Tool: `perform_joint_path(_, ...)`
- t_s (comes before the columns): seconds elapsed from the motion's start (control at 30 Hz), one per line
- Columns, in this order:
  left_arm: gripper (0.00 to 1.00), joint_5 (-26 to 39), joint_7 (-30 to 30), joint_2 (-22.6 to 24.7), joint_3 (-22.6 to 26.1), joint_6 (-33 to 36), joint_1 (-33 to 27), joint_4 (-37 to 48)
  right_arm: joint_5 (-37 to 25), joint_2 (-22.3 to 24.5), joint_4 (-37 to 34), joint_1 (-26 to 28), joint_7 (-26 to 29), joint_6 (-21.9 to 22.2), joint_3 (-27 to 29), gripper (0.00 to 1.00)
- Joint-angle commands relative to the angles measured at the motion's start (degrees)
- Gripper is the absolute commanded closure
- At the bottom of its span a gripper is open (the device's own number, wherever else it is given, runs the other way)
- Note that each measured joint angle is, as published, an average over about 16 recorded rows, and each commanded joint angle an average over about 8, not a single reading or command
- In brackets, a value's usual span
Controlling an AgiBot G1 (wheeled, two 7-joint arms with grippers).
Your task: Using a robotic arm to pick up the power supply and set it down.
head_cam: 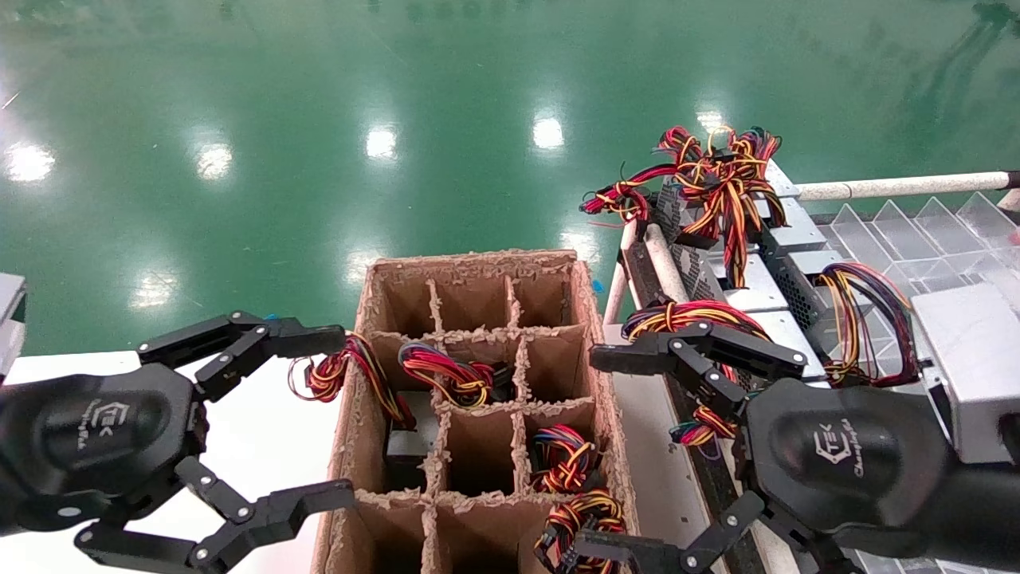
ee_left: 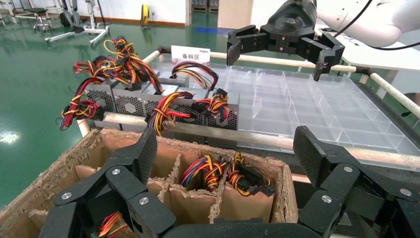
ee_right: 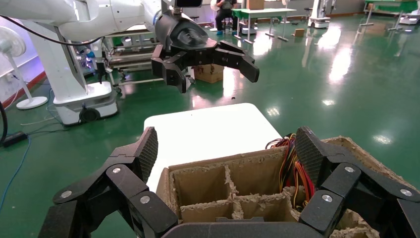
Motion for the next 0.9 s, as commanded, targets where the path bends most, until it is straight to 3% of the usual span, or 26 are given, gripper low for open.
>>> perform_joint_path(0.03,0.00,0.00,0.00,0.00,0.00,0.00,0.00,0.00,0.00,0.00,0.00,0.00,0.00,0.00,0.00,0.00)
perform_joint_path(0.6,0.02,0.00,0.00,0.00,0.00,0.00,0.00,0.00,0.00,0.00,0.00,0.00,0.00,0.00,0.00,0.00)
perform_joint_path(0.83,0.90,0.00,0.00,0.00,0.00,0.00,0.00,0.00,0.00,0.00,0.00,0.00,0.00,0.00,0.00,0.00)
perform_joint_path(0.87,1.00,0.00,0.00,0.00,0.00,0.00,0.00,0.00,-0.01,-0.01,0.01,-0.02,0.01,0.00,0.02,0.00)
perform_joint_path(0.9,1.00,0.00,0.00,0.00,0.00,0.00,0.00,0.00,-0.01,-0.01,0.01,-0.02,0.01,0.00,0.02,0.00)
